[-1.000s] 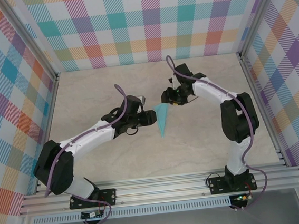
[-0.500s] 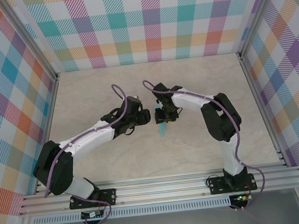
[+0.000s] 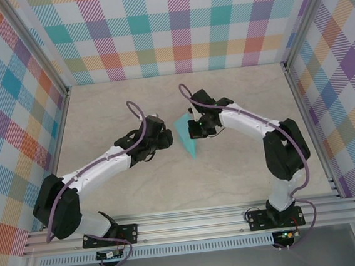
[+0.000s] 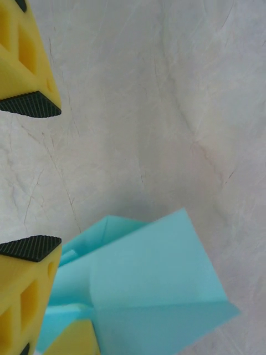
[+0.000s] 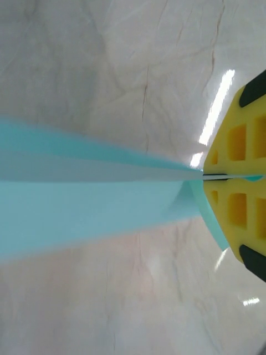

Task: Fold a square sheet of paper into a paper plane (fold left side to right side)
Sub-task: Turn over the paper plane at the center of the table.

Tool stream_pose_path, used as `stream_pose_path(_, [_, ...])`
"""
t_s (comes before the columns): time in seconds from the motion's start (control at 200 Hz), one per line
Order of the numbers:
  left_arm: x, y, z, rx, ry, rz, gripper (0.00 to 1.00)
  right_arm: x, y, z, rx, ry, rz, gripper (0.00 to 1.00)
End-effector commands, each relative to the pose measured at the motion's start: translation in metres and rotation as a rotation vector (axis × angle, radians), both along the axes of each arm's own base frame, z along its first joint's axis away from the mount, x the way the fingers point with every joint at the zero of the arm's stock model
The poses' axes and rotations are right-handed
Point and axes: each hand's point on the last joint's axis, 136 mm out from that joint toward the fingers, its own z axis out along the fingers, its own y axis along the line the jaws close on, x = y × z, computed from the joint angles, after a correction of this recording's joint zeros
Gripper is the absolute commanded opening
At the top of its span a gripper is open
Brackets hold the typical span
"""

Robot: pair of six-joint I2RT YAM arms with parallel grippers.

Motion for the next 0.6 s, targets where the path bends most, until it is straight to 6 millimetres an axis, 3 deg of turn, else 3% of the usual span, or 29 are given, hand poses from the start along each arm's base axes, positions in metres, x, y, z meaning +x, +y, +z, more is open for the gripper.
stream_pose_path(0.0, [-0.001, 0.022, 0.011, 0.033, -0.045, 0.065, 0.62, -0.006, 0.008, 0.003, 0.182, 0.058, 0.017, 0.0])
stream_pose_path(0.14, [-0.003, 0.028, 0.014, 0.044, -0.061, 0.083, 0.64, -0.008, -0.003, -0.041, 0.24, 0.167, -0.026, 0.02])
stream_pose_path(0.255, [-0.004, 0.031, 0.016, 0.052, -0.065, 0.086, 0.64, -0.004, -0.023, -0.069, 0.187, 0.189, -0.073, 0.11])
stream_pose_path(0.41, [-0.005, 0.034, 0.02, 0.052, -0.076, 0.093, 0.66, 0.001, -0.055, -0.056, 0.018, 0.106, -0.103, 0.38])
stream_pose_path(0.515, [-0.005, 0.035, 0.02, 0.055, -0.08, 0.096, 0.67, -0.001, -0.078, -0.04, -0.127, 0.055, -0.112, 0.45])
stream_pose_path(0.595, [-0.004, 0.035, 0.021, 0.054, -0.083, 0.099, 0.68, -0.01, -0.078, -0.032, -0.186, 0.038, -0.089, 0.49])
